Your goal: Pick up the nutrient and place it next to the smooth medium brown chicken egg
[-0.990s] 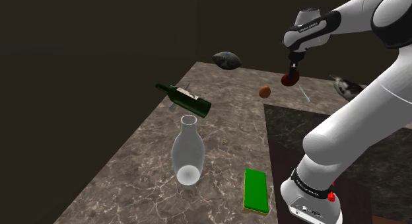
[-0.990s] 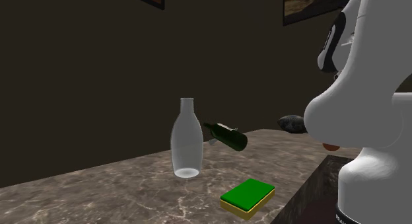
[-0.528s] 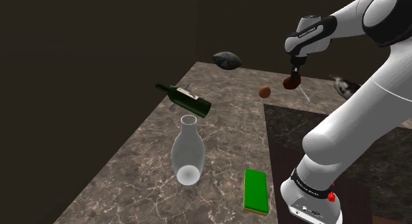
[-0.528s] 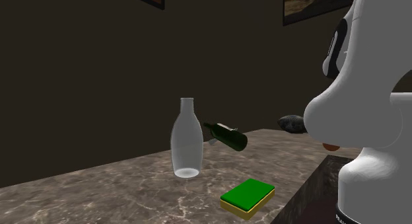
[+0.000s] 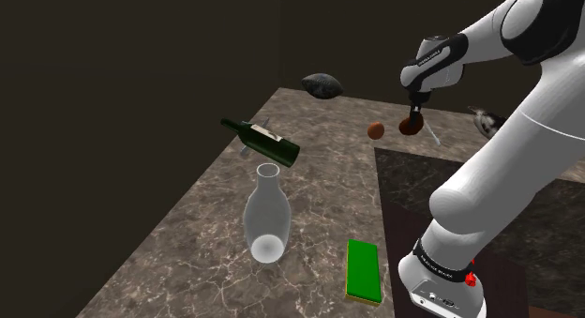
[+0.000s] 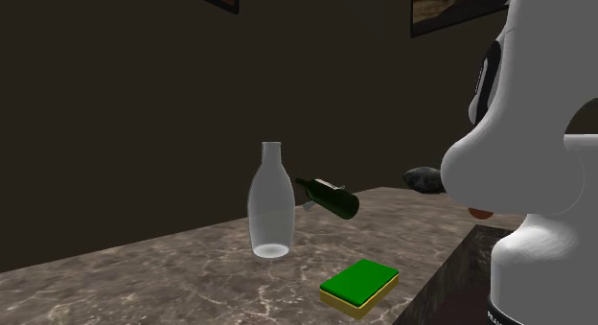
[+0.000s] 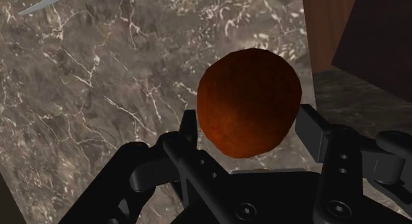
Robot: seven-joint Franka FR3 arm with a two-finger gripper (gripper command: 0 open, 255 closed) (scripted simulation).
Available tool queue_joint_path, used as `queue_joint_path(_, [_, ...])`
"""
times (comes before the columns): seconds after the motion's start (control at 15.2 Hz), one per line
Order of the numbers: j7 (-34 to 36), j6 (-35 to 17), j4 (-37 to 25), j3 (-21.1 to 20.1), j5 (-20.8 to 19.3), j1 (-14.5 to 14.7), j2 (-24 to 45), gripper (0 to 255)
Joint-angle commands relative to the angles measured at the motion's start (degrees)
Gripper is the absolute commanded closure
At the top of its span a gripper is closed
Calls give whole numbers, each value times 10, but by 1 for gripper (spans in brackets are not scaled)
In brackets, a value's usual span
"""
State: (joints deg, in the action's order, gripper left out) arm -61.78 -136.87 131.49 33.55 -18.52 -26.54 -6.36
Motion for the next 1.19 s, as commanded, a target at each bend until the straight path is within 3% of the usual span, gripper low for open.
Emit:
queue_joint_path(0.0, [2, -18, 10, 1, 1, 0, 8, 255])
queue_joint_path(0.79, [-8, -120, 46, 9, 31, -2, 81, 255])
queue_joint_path(1.12, [-8, -120, 46, 9, 31, -2, 81, 255])
